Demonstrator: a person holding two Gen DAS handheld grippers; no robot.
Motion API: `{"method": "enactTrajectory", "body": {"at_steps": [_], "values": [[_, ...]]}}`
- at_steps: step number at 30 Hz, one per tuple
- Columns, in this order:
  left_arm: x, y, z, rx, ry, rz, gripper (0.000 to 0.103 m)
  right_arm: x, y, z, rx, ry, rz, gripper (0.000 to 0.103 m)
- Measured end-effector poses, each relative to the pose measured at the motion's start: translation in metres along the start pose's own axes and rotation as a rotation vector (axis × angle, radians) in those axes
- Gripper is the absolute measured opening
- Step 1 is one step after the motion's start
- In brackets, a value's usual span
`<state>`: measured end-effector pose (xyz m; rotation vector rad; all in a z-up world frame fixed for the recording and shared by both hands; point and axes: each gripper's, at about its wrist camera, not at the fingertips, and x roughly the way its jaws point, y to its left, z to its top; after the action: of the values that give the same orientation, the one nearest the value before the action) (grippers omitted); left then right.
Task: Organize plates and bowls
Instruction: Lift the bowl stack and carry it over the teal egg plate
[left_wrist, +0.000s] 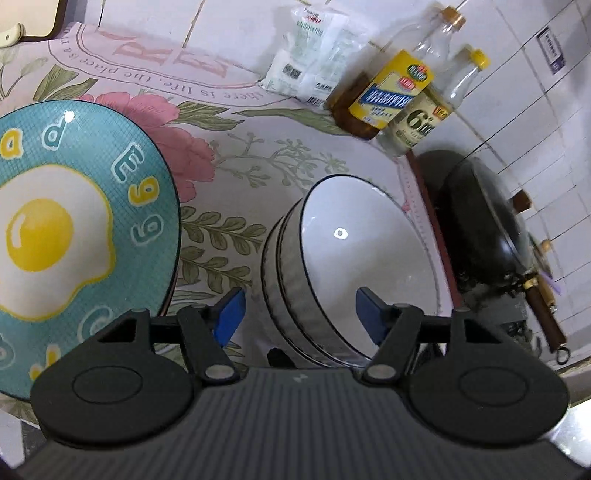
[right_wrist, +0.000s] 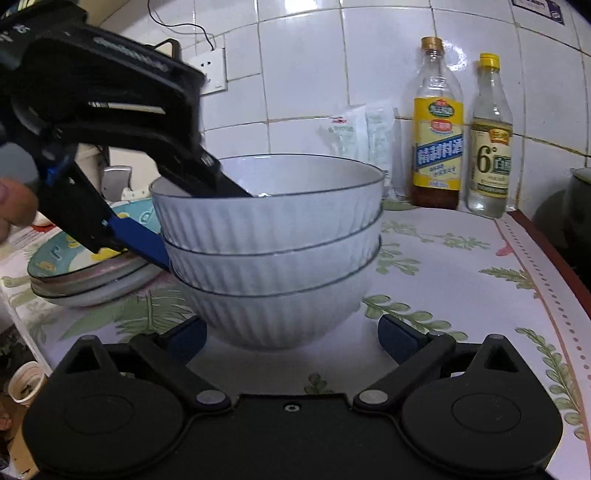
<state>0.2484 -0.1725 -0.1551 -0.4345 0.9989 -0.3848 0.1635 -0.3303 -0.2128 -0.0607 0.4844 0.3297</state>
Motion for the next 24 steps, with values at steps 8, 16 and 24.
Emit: {"method": "enactTrajectory", "body": {"at_steps": [8,16,24], "values": [[0.009,-0.004,0.000,0.032,-0.018,0.076,0.043,0.010,0.003,0.007,-0.055,-0.019,0.031,0.102],[0.009,-0.005,-0.003,0.068,-0.035,0.073,0.043,0.013,0.001,0.008,-0.048,-0.011,0.043,0.102],[0.003,-0.013,-0.010,0.147,-0.061,0.085,0.043,0.013,0.001,0.013,-0.050,0.014,0.043,0.102]]}}
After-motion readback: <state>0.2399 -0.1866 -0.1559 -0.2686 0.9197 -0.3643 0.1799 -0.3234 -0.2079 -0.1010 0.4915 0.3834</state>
